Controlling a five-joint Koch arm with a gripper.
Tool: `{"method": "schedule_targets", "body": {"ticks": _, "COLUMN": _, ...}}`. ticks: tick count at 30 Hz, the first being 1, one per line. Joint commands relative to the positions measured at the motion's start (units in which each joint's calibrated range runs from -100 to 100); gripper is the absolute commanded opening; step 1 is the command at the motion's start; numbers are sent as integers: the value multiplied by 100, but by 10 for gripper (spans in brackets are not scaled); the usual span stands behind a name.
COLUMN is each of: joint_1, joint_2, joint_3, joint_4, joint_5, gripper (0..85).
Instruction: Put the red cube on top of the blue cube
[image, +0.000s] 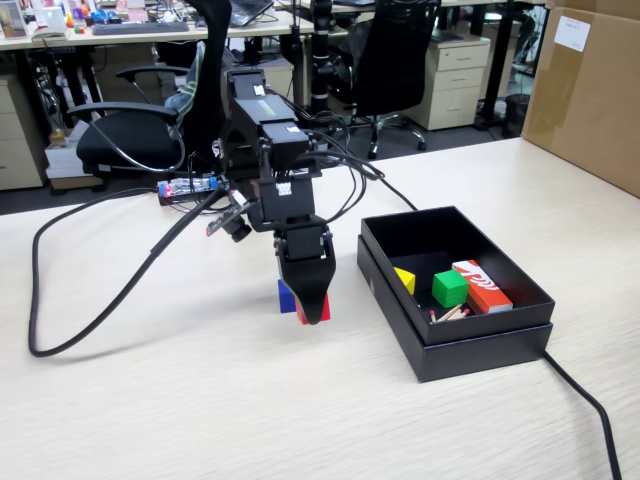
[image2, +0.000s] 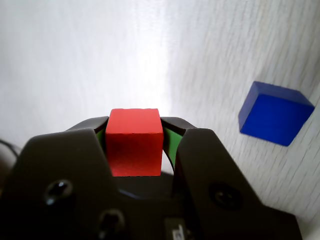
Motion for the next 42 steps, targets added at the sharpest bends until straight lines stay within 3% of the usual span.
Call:
{"method": "schedule_targets", "body": {"ticks": 1, "joint_1": 24, "joint_2": -1284, "joint_3": 17, "joint_4": 22, "joint_5": -24, "gripper": 9}}
{"method": "schedule_targets", "body": {"ticks": 8, "joint_1": 93, "joint_2": -3201, "joint_3": -1678, "joint_4": 22, "joint_5": 68, "gripper": 9}}
{"method": "schedule_targets", "body": {"ticks": 14, "joint_1": 147, "joint_2": -3648, "joint_3": -2349, "joint_4": 22, "joint_5": 137, "gripper": 9}}
{"method": "schedule_targets", "body": {"ticks": 42, "joint_1": 5, "joint_2": -2581, "joint_3": -3274, "joint_4": 273, "joint_5": 210, "gripper": 9}}
